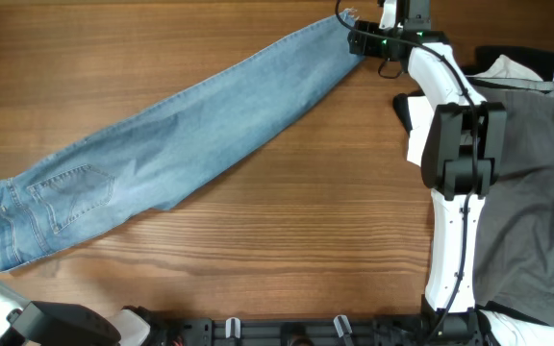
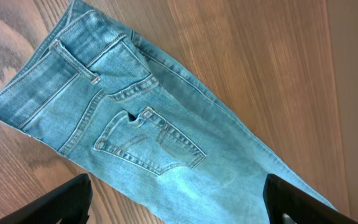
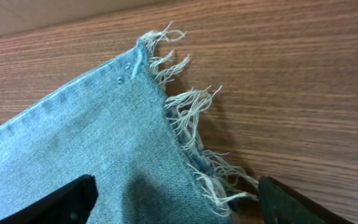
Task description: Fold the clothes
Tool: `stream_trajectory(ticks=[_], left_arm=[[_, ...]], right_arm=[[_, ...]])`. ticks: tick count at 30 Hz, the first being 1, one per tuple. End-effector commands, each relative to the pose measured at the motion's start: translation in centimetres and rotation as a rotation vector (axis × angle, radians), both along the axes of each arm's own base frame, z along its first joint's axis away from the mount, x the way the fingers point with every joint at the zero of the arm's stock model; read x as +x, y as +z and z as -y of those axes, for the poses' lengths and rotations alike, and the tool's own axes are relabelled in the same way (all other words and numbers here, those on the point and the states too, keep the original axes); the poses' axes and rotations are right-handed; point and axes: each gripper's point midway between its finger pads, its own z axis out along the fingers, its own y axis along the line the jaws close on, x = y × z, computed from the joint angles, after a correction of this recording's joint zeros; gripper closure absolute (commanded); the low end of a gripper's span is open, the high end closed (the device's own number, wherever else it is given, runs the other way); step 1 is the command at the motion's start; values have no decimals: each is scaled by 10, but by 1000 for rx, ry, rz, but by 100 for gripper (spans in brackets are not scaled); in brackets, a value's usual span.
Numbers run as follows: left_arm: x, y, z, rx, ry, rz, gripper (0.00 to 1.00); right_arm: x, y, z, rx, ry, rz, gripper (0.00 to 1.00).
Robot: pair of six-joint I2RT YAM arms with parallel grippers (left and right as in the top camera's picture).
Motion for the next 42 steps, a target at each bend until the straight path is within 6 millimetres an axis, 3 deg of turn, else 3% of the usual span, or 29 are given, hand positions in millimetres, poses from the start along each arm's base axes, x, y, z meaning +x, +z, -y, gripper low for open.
stream_trajectory(ticks=[1,3,5,7,11,12,18,21,27,29,30,31,32,35,38,42], left_arm=[[1,-3,4,-8,-28,-4,12],[0,-3,4,-9,-28,-4,12],[0,-3,4,-10,-28,-5,12],[0,-3,5,-12,-28,-7,13],[-1,-4,5,-14,-28,-9,12],[0,-4,5,-14,-28,-8,12],[0,-3,5,-11,-29,-6,12],[3,1,1,28,-65,3,12],[9,15,-7,81,-73,37,12],[11,16,-9,91,-73,43,9],[11,17,-10,95,-73,44,9],[11,17,-12,104,-70,41,9],[9,17,-15,116,-61,30,9],[2,13,-22,135,-19,-13,9],[-25,0,-38,106,195,-124,9],[-43,-16,-56,35,324,-145,11]], right_arm=[[-9,-32,-13,58,42,-65,17],[-11,-34,-17,70,54,-69,21],[-11,-34,-17,62,66,-65,31],[-11,-33,-17,64,76,-62,48],[-14,-30,-21,124,94,-75,91],[-15,-27,-20,142,94,-81,96],[-27,4,-3,181,36,-136,96],[-45,31,4,175,29,-181,96],[-129,70,35,5,-62,-443,95],[-142,80,51,-65,-144,-477,96],[-142,85,55,-87,-158,-468,91],[-141,90,60,-111,-170,-447,53],[-137,92,62,-124,-177,-430,22],[-129,94,64,-137,-162,-391,18],[-120,98,67,-137,-169,-351,16],[-122,106,62,-100,-151,-342,16]])
